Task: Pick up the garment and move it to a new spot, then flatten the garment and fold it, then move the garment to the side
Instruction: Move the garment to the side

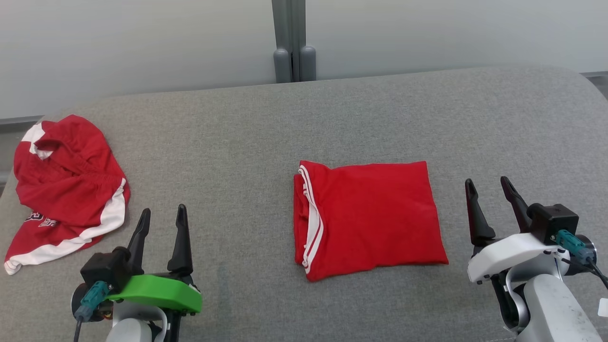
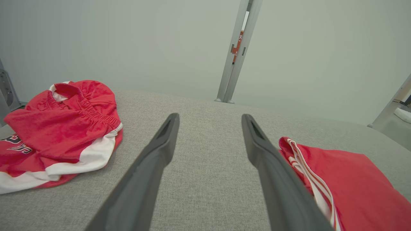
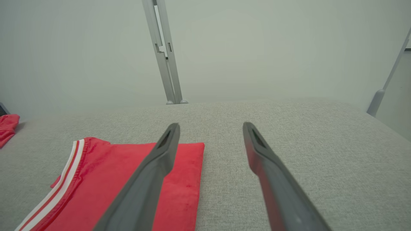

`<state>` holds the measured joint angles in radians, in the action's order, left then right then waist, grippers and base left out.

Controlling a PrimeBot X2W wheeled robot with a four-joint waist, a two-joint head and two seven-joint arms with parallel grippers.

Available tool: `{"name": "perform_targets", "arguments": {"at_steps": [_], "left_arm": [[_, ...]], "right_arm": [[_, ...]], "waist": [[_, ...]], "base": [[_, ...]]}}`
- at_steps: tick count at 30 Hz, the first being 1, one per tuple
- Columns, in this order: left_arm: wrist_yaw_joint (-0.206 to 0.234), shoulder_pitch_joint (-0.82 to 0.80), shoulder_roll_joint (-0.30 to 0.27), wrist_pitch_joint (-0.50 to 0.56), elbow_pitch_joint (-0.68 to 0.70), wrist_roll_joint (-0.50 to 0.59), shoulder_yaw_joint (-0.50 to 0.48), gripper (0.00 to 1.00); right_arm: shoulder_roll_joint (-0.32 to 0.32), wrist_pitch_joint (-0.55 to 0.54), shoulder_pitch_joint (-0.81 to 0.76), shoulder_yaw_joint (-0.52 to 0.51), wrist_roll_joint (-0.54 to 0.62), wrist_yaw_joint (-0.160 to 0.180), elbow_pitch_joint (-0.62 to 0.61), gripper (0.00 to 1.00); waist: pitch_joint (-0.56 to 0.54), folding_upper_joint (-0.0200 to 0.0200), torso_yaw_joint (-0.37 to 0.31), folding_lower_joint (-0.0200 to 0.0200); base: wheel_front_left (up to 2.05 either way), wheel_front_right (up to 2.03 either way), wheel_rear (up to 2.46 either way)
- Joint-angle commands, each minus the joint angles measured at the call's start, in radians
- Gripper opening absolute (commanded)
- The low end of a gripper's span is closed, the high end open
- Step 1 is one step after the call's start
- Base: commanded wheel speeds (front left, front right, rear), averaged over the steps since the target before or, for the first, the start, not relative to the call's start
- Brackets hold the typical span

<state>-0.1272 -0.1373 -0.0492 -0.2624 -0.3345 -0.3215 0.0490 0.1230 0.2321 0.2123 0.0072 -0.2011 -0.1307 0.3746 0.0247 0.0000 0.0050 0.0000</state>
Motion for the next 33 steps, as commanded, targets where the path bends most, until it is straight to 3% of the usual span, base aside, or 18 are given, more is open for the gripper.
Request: {"name": "perform_targets", "arguments": {"at_steps": [1,12,22,33], "left_arm": [[-0.003,-0.017,-0.003,-0.003,-0.002,0.006,-0.003,1.00],[-0.004,-0.022,-0.003,-0.003,-0.003,0.016,-0.002,1.00],[-0.004,-0.038,-0.003,-0.003,0.015,-0.009,0.016,1.00],[-0.004,-0.081,-0.003,-0.003,0.024,-0.018,0.034,1.00]], "right_arm": [[0.002,0.010,-0.007,-0.004,-0.006,0.000,0.003,1.00],[-0.005,-0.027,0.010,0.001,-0.009,0.000,0.012,1.00],[0.016,-0.329,0.112,-0.012,-0.072,0.000,0.055,1.00],[-0.001,-0.530,0.184,-0.058,-0.070,0.000,0.193,1.00]], "waist": [[0.003,0.0000,0.001,0.0000],[0.019,0.0000,0.014,0.0000],[0.078,0.0000,0.062,0.0000],[0.148,0.0000,0.118,0.0000]], "base": [[0.00,0.00,0.00],[0.00,0.00,0.00],[0.00,0.00,0.00],[0.00,0.00,0.00]]}}
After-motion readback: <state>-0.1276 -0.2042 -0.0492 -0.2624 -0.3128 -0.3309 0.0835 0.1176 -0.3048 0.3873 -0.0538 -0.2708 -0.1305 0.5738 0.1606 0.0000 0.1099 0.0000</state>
